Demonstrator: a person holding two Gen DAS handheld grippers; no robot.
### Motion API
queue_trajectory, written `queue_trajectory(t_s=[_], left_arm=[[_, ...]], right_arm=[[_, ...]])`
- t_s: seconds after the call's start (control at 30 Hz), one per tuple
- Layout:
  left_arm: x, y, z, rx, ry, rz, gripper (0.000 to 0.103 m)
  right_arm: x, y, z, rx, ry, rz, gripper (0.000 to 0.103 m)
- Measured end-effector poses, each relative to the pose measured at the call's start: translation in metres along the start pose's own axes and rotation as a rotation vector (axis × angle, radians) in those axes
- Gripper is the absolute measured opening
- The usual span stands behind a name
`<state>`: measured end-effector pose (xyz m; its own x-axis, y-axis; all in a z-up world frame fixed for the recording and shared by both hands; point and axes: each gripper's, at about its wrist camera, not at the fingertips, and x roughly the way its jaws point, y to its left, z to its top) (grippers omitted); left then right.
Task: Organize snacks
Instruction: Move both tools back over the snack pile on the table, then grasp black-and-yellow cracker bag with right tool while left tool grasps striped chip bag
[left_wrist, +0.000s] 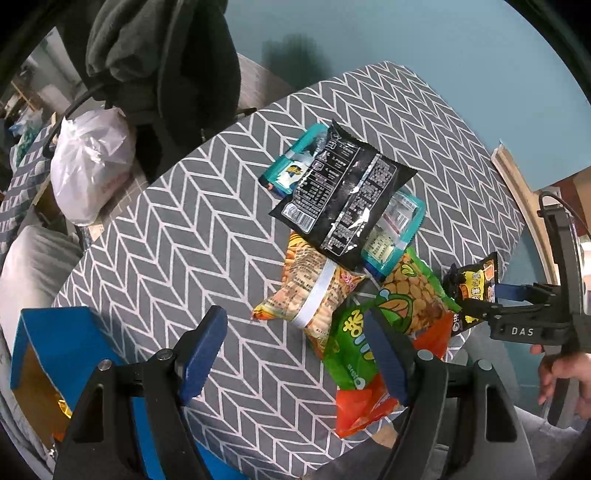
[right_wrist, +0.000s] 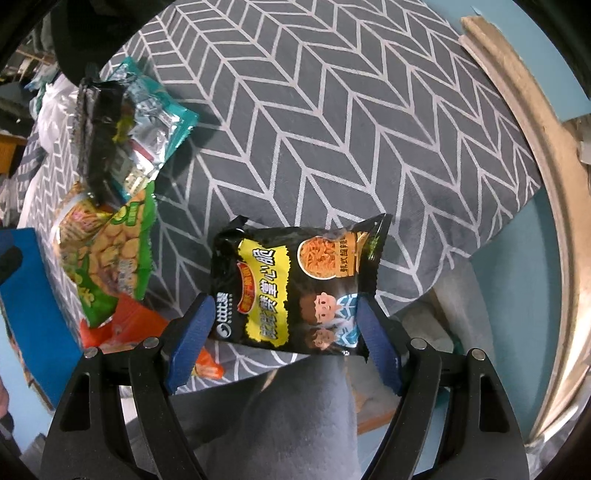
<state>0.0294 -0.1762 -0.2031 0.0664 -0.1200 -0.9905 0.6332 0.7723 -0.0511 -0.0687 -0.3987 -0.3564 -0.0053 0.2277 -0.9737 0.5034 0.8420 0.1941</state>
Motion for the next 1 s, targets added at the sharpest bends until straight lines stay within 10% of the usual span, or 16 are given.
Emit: queue_trajectory(t_s=[0.87,1.0], left_arm=[[0.075,-0.013,0.017,0.068,0.104,0.004,0.077],[0.08,-0.016,0.014,0.085,0.103,-0.01,0.058]], right_arm=[[0.031,0.098,0.016,-0.192,-0.047,-0.204,0.081],[0.017,0.091,0.023,-0.173,-0.071,-0.166,0.07]])
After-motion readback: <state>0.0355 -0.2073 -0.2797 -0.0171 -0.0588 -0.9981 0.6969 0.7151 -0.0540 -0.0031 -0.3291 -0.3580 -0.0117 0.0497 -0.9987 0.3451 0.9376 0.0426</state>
